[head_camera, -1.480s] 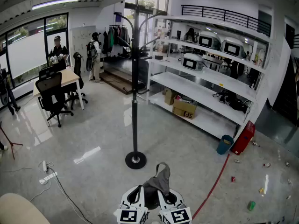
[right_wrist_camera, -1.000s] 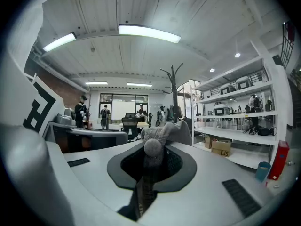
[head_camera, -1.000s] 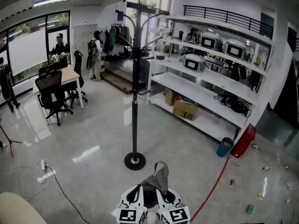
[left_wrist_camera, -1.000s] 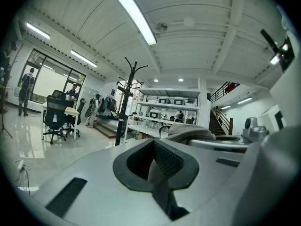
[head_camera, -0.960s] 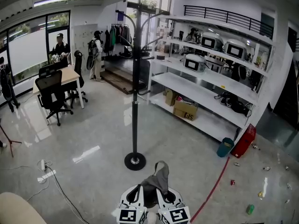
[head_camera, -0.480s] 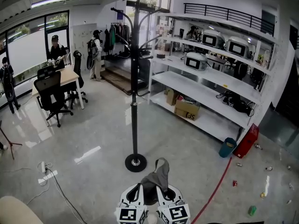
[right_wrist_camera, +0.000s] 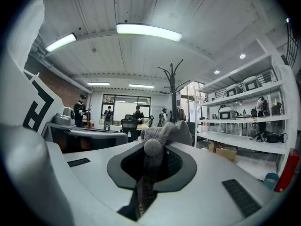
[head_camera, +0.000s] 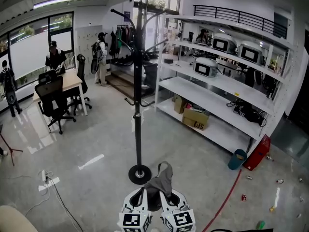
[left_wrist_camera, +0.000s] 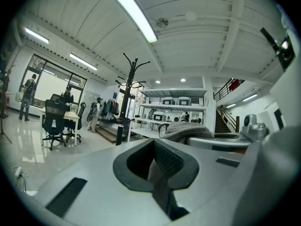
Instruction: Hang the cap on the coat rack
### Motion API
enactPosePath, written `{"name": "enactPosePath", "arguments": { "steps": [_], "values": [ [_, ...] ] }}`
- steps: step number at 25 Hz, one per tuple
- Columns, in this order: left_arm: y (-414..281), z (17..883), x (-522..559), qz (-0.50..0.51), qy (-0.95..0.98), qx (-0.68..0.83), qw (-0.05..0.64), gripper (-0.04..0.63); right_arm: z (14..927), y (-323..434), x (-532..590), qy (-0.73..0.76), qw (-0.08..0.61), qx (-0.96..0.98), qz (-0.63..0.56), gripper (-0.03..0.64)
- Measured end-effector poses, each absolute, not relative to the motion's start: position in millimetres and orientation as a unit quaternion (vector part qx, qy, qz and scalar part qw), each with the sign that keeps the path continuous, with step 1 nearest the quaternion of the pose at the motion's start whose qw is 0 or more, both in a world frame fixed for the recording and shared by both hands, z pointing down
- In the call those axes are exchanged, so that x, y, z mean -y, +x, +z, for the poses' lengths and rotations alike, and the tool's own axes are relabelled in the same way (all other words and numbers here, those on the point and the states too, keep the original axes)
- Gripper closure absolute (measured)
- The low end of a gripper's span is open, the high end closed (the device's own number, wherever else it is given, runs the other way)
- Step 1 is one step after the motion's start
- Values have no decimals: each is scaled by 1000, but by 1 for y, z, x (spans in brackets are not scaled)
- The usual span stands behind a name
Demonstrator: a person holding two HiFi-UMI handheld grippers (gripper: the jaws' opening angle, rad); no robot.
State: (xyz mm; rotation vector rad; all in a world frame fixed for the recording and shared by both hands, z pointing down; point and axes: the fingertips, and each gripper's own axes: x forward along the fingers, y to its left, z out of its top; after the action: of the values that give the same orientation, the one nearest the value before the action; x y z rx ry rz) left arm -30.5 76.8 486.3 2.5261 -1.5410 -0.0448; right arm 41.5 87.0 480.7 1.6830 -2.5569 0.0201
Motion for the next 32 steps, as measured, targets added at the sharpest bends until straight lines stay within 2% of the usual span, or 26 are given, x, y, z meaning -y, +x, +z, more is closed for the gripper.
{"name": "enactPosePath", "arguments": {
  "steps": [32],
  "values": [
    [2,505,30,6,827,554,94,594,499,91,37,537,39,843,23,584]
  ]
}}
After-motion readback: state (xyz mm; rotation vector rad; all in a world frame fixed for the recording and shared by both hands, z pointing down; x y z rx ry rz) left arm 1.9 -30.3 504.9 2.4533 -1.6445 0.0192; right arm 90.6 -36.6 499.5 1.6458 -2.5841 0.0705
